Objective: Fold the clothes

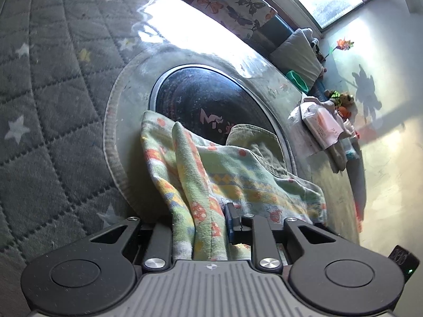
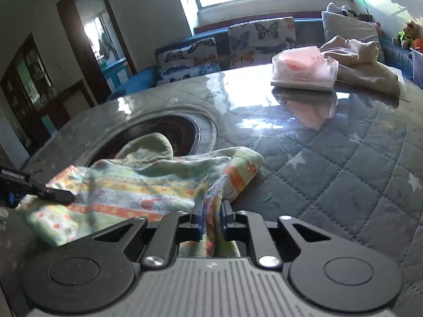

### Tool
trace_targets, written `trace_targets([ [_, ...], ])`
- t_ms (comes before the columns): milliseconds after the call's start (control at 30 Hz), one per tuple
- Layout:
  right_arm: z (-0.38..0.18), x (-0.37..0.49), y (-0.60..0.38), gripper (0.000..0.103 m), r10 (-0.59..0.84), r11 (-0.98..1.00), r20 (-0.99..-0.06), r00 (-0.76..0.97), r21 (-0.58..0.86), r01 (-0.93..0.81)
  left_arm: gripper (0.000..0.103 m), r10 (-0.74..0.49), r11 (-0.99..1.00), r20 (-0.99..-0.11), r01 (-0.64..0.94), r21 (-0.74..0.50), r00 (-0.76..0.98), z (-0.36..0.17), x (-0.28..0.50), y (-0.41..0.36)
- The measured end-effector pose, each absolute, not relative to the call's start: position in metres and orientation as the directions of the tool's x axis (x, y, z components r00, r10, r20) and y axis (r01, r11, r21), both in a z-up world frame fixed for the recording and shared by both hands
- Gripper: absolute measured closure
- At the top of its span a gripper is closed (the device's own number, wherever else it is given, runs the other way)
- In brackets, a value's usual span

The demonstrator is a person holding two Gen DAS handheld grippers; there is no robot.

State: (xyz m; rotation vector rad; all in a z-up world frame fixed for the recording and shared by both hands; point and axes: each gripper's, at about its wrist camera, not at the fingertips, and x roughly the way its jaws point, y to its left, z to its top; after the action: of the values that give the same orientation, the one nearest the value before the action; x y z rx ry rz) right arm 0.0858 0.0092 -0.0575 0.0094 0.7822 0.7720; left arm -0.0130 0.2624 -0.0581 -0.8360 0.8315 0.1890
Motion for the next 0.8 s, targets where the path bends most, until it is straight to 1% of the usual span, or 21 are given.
trace_targets([
  [67, -0.053, 0.083, 0.006, 0.094, 0.638, 0.727, -0.618, 0.46, 0.287, -0.623, 0.082, -0.15, 0.704, -0.72, -0.438, -0.559, 0.678, -0.05, -0.01, 0.258],
  [133, -0.045, 0.078, 0.001, 0.094, 0.646, 0.724, -0.6, 0.471, 0.287, -0.627, 0.085, -0.141, 0.735, -0.716, -0.412, -0.539, 0.684, -0.039, -0.005, 0.253],
  [200, -0.035, 0.073, -0.004, 0.094, 0.652, 0.722, -0.581, 0.487, 0.282, -0.631, 0.087, -0.148, 0.76, -0.707, -0.377, -0.529, 0.692, -0.028, 0.001, 0.245],
  [300, -0.019, 0.067, -0.013, 0.094, 0.653, 0.725, -0.553, 0.518, 0.257, -0.639, 0.088, -0.162, 0.797, -0.694, -0.322, -0.511, 0.702, -0.012, 0.014, 0.23],
  [500, 0.014, 0.063, -0.05, 0.094, 0.59, 0.781, -0.512, 0.625, 0.164, -0.602, 0.089, -0.209, 0.848, -0.671, -0.209, -0.487, 0.711, 0.011, 0.05, 0.189],
  [800, 0.04, 0.07, -0.124, 0.094, 0.438, 0.881, -0.483, 0.758, 0.061, -0.47, 0.089, -0.307, 0.889, -0.649, -0.035, -0.457, 0.696, 0.024, 0.114, 0.107],
])
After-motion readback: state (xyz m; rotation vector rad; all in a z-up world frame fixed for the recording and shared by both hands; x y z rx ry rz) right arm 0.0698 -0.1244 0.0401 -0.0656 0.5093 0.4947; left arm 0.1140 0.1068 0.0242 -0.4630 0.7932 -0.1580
